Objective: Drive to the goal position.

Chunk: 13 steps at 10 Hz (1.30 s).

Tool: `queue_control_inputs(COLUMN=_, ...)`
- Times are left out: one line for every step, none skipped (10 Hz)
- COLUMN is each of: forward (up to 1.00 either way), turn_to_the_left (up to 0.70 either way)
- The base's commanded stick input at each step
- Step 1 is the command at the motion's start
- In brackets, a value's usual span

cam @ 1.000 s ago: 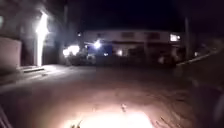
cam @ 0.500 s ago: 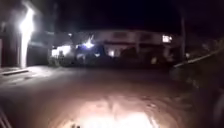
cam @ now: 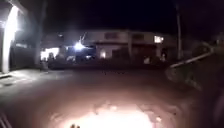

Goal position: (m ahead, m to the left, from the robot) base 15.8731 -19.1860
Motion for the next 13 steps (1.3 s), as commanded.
queue_control_inputs(forward=1.0, turn_to_the_left=0.0)
queue_control_inputs(forward=1.0, turn_to_the_left=0.0)
queue_control_inputs(forward=1.0, turn_to_the_left=0.0)
queue_control_inputs(forward=1.0, turn_to_the_left=0.0)
queue_control_inputs(forward=1.0, turn_to_the_left=-0.08)
queue_control_inputs(forward=1.0, turn_to_the_left=-0.23)
queue_control_inputs(forward=1.0, turn_to_the_left=-0.27)
queue_control_inputs(forward=1.0, turn_to_the_left=-0.27)
queue_control_inputs(forward=1.0, turn_to_the_left=-0.27)
queue_control_inputs(forward=1.0, turn_to_the_left=-0.27)
queue_control_inputs(forward=1.0, turn_to_the_left=-0.27)
queue_control_inputs(forward=1.0, turn_to_the_left=-0.27)
queue_control_inputs(forward=1.0, turn_to_the_left=-0.27)
